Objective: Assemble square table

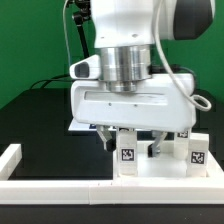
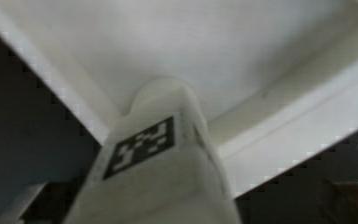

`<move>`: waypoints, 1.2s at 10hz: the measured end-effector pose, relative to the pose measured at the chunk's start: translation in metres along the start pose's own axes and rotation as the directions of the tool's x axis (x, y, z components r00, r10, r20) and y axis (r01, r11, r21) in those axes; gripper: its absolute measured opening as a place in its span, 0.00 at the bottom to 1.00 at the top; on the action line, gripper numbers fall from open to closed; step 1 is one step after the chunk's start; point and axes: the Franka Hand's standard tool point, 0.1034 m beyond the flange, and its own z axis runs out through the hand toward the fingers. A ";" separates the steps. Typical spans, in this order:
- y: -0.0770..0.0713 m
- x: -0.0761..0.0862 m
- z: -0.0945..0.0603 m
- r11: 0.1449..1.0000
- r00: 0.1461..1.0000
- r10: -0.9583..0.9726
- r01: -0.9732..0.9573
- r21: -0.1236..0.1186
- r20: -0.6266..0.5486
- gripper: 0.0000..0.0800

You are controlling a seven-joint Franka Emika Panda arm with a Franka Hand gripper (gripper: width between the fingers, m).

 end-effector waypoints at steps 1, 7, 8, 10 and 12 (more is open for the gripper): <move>-0.002 -0.001 -0.001 0.986 0.986 -0.164 0.164 -0.011 -0.007 0.81; 0.009 0.000 0.001 0.997 0.997 0.072 -0.073 -0.019 -0.018 0.36; 0.010 0.000 0.001 0.989 0.989 0.146 -0.147 -0.018 -0.020 0.36; 0.013 0.002 0.000 0.927 0.927 0.373 -0.374 -0.015 -0.027 0.36; 0.013 -0.004 0.002 0.736 0.736 0.677 -0.676 -0.033 -0.001 0.36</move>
Offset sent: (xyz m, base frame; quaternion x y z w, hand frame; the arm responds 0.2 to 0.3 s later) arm 0.0000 0.0000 0.0000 0.0000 0.0000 0.0000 1.0000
